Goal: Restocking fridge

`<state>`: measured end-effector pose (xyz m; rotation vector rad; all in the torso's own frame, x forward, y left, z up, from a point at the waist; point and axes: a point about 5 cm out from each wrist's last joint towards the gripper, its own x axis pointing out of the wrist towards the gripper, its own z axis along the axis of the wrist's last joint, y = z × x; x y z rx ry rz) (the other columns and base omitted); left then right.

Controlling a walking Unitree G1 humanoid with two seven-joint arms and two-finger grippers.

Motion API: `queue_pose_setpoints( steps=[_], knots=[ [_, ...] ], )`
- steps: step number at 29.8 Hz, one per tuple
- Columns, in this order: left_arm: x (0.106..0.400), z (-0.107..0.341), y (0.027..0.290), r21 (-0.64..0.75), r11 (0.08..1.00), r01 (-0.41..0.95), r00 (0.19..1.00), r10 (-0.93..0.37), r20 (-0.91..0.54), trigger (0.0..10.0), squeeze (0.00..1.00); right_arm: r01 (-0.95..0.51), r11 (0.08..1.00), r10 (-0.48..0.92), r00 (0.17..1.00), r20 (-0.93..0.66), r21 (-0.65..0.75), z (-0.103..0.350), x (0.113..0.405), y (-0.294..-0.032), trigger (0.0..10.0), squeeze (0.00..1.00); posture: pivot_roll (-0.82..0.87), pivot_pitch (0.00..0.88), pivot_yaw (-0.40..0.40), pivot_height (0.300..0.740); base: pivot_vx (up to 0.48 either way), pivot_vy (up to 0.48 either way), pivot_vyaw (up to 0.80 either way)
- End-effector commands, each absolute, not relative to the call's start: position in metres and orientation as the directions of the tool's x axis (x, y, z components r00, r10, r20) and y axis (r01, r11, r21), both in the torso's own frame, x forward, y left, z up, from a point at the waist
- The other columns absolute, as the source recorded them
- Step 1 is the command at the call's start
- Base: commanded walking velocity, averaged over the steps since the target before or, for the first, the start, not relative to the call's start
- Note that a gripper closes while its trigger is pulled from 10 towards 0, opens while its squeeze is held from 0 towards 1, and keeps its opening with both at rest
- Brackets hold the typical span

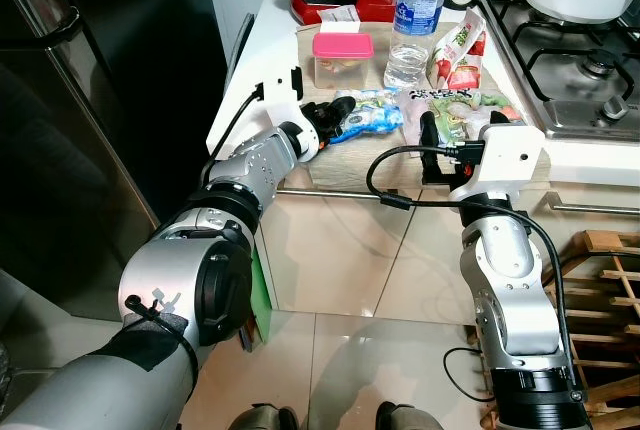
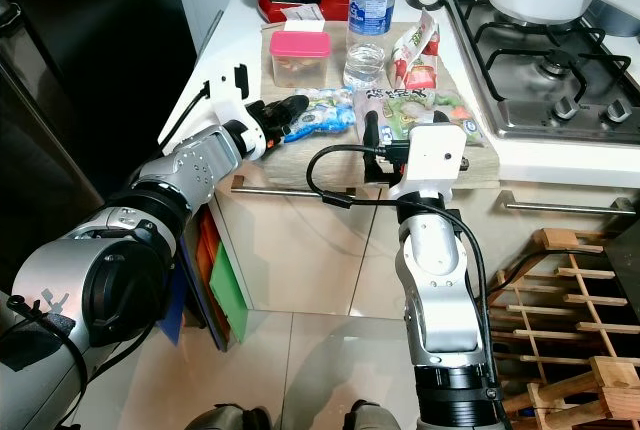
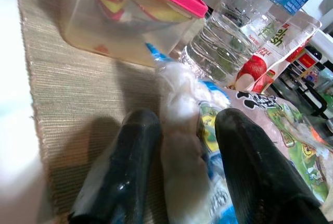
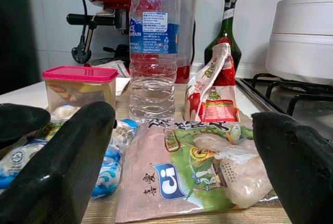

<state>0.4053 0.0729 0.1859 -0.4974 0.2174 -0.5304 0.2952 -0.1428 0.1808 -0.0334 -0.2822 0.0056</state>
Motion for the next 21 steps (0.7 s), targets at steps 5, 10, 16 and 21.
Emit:
queue_pose_setpoints(
  steps=[5,10,16,21],
  knots=[
    [0.408,0.196,0.077,-0.484,0.753,0.446,0.848,-0.528,-0.041,10.0,1.00,0.001,0.999,0.011,0.959,0.284,-0.041,0.181,0.294,-0.144,10.0,0.00,-0.18,0.007,0.078,0.740,0.000,0.000,0.00],
    [0.408,0.195,0.078,-0.479,0.755,0.448,0.848,-0.529,-0.040,10.0,1.00,0.002,0.999,0.010,0.959,0.284,-0.041,0.180,0.294,-0.144,10.0,0.00,-0.18,0.007,0.078,0.740,0.000,0.000,0.00],
    [0.409,0.196,0.079,-0.461,0.767,0.447,0.852,-0.521,-0.041,10.0,1.00,0.003,0.999,0.008,0.958,0.286,-0.040,0.181,0.294,-0.144,10.0,0.00,-0.18,0.009,0.079,0.740,0.000,0.000,0.00],
    [0.410,0.195,0.086,-0.433,0.792,0.431,0.864,-0.501,-0.055,10.0,1.00,0.012,0.999,-0.002,0.956,0.294,-0.035,0.182,0.293,-0.145,10.0,0.00,-0.18,0.026,0.084,0.740,0.000,0.000,0.00]
  ],
)
